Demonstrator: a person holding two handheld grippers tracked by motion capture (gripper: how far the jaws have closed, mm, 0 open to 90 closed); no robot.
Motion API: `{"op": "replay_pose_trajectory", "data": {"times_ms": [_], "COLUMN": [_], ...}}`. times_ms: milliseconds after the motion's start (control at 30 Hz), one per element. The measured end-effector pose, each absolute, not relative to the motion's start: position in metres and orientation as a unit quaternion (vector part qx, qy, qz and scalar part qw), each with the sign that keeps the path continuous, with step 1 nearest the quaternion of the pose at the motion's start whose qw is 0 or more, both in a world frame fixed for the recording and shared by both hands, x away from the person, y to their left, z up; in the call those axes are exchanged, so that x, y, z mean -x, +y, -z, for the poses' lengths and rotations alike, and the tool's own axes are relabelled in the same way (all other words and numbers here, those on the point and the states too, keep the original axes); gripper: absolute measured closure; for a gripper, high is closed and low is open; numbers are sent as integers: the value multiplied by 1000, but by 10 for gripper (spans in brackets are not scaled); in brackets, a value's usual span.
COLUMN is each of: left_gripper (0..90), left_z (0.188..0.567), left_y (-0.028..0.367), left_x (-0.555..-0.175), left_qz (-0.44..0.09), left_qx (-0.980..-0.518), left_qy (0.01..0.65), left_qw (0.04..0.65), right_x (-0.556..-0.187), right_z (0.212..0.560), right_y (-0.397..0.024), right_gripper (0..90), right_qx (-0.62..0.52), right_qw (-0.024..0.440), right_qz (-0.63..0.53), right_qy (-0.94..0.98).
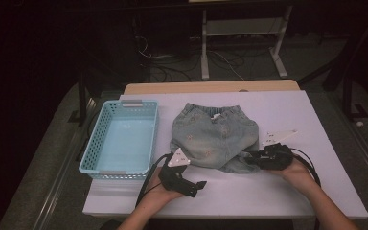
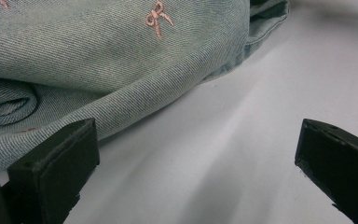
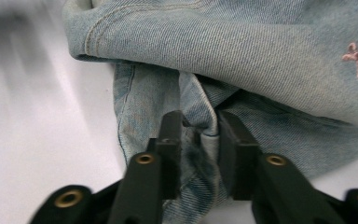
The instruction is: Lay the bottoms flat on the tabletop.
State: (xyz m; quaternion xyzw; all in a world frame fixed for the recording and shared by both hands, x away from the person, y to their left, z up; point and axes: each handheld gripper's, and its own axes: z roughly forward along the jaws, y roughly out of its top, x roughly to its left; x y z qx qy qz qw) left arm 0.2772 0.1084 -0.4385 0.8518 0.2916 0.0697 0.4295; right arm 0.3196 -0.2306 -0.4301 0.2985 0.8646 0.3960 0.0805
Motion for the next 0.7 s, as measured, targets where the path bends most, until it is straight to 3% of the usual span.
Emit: {"op": "replay_pose_trajectory", "data": {"times_ms": [700], "left_gripper": [0], "left_z": [439], "left_y": [109], "left_x": [-278], "left_qz": [-68], "left_qx": [-852], "left_qy": [293], "left_qw": [428], "right_x": [-308], "right_z": [422], "right_y": [-268], "right_gripper": [776], "right_qx": [-335], "right_qw": [86], "right_qz": [-400], "right_qy": [848]}}
